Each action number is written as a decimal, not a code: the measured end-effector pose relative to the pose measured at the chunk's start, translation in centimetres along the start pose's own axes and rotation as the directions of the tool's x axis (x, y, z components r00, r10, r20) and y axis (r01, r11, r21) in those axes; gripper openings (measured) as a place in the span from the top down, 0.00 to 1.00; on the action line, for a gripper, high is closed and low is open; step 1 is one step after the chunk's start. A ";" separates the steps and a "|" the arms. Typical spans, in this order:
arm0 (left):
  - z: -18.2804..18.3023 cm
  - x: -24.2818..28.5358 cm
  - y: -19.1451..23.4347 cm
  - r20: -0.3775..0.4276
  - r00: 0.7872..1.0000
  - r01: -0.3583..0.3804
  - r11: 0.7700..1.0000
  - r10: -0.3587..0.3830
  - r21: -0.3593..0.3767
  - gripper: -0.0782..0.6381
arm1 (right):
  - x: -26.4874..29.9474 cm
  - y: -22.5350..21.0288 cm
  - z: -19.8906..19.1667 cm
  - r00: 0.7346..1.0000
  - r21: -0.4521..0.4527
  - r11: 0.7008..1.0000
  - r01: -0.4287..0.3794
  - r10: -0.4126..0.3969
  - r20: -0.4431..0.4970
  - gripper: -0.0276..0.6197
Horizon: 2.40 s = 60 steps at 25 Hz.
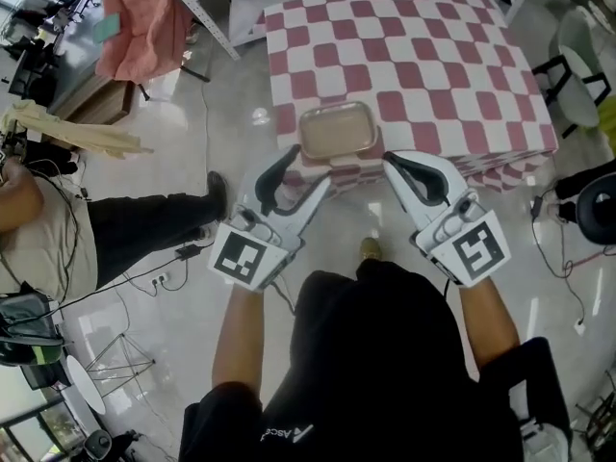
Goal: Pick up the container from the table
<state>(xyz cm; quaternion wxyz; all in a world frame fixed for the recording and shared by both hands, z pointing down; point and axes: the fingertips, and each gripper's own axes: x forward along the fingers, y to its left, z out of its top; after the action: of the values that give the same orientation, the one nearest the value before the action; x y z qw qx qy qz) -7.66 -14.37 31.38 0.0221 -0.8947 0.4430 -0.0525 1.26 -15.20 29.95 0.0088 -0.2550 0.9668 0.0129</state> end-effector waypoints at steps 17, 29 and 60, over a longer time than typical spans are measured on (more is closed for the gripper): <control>-13.9 7.5 4.2 -0.620 0.753 0.419 0.886 -0.219 0.196 0.20 | 4.1 -6.6 -2.3 0.999 0.019 0.999 0.032 -0.031 -0.027 0.95; -20.3 8.8 6.5 -0.791 0.536 0.584 0.806 -0.294 0.096 0.06 | 6.6 -8.0 -4.5 0.993 0.029 0.996 0.082 -0.079 -0.085 0.95; -24.4 10.1 6.7 -0.872 0.377 0.650 0.760 -0.311 0.009 0.05 | 7.8 -8.7 -7.6 0.986 0.075 0.991 0.115 -0.105 -0.128 0.95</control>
<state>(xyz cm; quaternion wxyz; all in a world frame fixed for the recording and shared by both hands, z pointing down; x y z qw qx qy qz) -9.69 -26.26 55.79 -0.0473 -0.8274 0.0947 -0.5515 -1.26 -26.85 37.14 -0.0399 -0.3076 0.9497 -0.0433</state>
